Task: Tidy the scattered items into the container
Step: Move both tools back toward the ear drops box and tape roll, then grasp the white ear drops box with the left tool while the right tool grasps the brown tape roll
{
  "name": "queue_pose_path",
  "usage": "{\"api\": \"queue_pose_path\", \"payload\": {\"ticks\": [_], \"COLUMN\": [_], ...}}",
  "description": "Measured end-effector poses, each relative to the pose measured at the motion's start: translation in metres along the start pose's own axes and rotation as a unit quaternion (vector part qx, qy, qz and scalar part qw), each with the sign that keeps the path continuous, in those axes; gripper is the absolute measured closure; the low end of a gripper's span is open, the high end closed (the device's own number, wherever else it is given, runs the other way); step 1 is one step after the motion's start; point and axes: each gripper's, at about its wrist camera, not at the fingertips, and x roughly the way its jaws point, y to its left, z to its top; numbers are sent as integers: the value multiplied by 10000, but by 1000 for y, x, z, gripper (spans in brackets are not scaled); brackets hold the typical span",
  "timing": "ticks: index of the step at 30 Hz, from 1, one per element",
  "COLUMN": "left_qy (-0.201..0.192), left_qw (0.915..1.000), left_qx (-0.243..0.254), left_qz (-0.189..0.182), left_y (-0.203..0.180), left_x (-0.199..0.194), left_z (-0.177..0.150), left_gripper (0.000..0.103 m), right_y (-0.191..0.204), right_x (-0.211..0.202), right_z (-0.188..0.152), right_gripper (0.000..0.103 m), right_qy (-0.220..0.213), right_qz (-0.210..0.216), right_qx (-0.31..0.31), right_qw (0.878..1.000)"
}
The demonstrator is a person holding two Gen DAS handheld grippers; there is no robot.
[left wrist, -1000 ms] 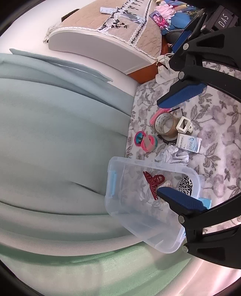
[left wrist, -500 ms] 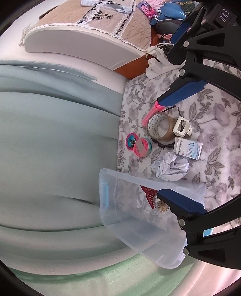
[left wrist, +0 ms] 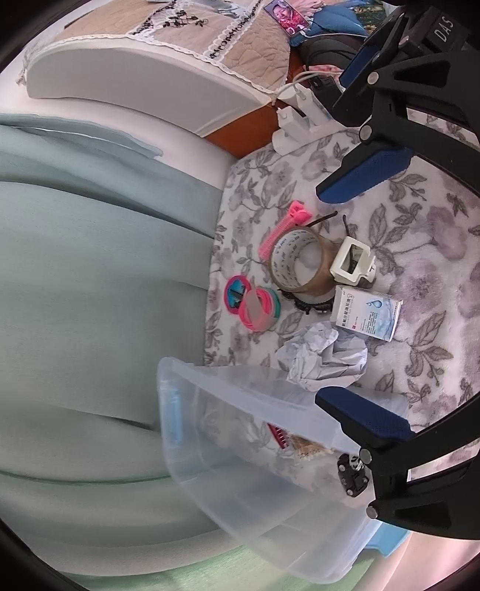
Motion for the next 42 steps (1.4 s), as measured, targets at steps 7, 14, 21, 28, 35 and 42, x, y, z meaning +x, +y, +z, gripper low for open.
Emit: {"api": "queue_pose_path", "payload": {"ticks": [7,14,21,28,35,42], "left_qy": [-8,-54,380,920,1271,1343], "left_qw": [9994,9993,9990,9953,9897,9882], "left_qx": [300,375,245,-33,-253,-417], "left_qz": [143,46,-9,297,605,602], "left_y": [-9,-15,-20,-8,4,11], "left_x": [20,24,51,81,106,120], "left_z": [-9,-6,-15,-33,-48,-53], "left_gripper": [3,3,3,3,3,3], "right_y": [-15,-26,-38,-39,-32,-16], "right_x": [24,34,44,71,96,128], "right_z": [-11,-12,-12,-24,-24,-15], "right_gripper": [0,0,0,0,0,0], "right_qy": [323,499,595,958,1130,1266], "right_qz": [-10,235,225,207,206,366], "right_qx": [76,208,193,124,-108,-442], "right_qw": [9994,9983,9978,9951,9933,9903]}}
